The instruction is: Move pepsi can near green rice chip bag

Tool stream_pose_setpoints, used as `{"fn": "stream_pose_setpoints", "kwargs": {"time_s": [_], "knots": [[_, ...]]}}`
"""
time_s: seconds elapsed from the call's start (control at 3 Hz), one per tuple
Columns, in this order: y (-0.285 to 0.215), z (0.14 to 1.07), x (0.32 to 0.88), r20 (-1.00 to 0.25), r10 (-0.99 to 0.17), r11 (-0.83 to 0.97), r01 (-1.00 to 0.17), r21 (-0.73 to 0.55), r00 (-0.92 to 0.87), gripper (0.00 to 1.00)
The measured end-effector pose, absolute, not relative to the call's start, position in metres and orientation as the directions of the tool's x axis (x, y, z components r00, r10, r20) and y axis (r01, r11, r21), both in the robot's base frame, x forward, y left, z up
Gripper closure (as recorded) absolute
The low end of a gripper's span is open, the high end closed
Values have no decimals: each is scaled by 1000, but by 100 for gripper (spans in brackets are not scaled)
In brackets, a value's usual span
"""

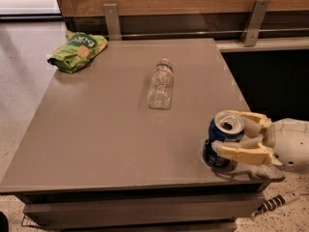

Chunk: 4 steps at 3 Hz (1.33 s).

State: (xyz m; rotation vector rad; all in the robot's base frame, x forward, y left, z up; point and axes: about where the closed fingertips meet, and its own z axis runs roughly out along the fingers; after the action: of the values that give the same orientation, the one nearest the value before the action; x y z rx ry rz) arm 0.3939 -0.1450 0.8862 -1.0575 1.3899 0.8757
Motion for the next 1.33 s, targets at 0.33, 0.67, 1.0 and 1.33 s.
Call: {"fn": "stream_pose_setpoints", "kwargs": {"time_s": [0.33,0.67,1.0,1.33], "knots": [[-143,887,394,-993,-115,318,-946,-66,31,100],[-143,888,394,-993,-115,317,-946,-66,31,100],[-156,902,418,-994,-108,335,-942,-34,-3,100],[-187,937,482,-990,-122,378,-926,23,-74,100]]}}
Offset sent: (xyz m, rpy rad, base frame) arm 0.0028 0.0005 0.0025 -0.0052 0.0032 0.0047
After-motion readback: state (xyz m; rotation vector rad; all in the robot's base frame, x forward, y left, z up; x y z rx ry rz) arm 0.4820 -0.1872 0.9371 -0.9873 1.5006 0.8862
